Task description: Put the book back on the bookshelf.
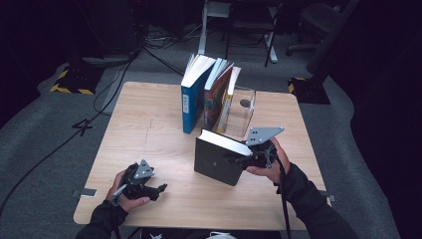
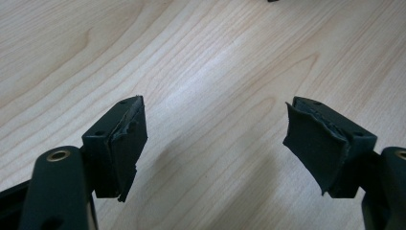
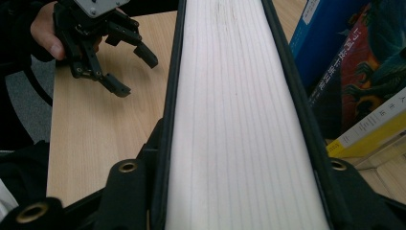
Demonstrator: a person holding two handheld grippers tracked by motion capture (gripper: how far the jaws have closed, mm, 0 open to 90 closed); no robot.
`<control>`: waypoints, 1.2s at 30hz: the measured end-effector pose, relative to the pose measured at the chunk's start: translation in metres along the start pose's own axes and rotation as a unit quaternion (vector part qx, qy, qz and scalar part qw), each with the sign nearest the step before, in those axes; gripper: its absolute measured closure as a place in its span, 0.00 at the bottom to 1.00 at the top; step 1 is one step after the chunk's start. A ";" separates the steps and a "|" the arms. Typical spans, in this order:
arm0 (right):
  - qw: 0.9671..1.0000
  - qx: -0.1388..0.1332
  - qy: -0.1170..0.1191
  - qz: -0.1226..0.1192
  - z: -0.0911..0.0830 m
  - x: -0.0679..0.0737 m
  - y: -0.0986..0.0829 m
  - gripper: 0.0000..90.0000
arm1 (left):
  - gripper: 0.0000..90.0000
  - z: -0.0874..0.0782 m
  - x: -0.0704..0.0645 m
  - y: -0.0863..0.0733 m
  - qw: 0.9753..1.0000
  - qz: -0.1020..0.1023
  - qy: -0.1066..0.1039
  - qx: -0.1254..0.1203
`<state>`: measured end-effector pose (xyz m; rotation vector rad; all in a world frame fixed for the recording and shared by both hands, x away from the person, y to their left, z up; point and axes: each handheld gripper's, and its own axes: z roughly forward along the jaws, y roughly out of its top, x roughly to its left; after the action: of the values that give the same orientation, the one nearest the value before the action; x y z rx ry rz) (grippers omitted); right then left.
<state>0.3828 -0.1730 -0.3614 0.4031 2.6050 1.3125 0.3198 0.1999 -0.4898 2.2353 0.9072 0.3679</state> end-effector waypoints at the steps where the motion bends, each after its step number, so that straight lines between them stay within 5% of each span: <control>1: 1.000 0.000 0.001 0.000 0.000 0.000 0.000 0.57 | 0.25 0.000 0.000 -0.002 1.000 -0.004 -0.001 0.001; 11: 1.000 -0.005 -0.001 0.005 -0.002 0.001 -0.001 0.58 | 0.23 0.003 0.000 -0.013 1.000 -0.016 0.011 0.015; 20: 1.000 -0.011 -0.010 0.011 -0.002 0.001 -0.001 0.59 | 0.21 0.009 -0.001 -0.012 1.000 -0.013 0.003 -0.004; 29: 0.998 -0.011 -0.058 0.027 -0.008 -0.014 -0.004 0.59 | 0.21 0.010 -0.001 -0.012 1.000 -0.013 0.001 -0.004; 36: 0.993 -0.017 -0.105 0.051 -0.020 -0.033 -0.007 0.60 | 0.20 0.010 0.000 -0.012 1.000 -0.012 0.000 -0.004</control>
<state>0.4074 -0.2030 -0.3534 0.6391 2.4132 1.2671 0.3184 0.2009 -0.5048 2.2153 0.9307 0.3592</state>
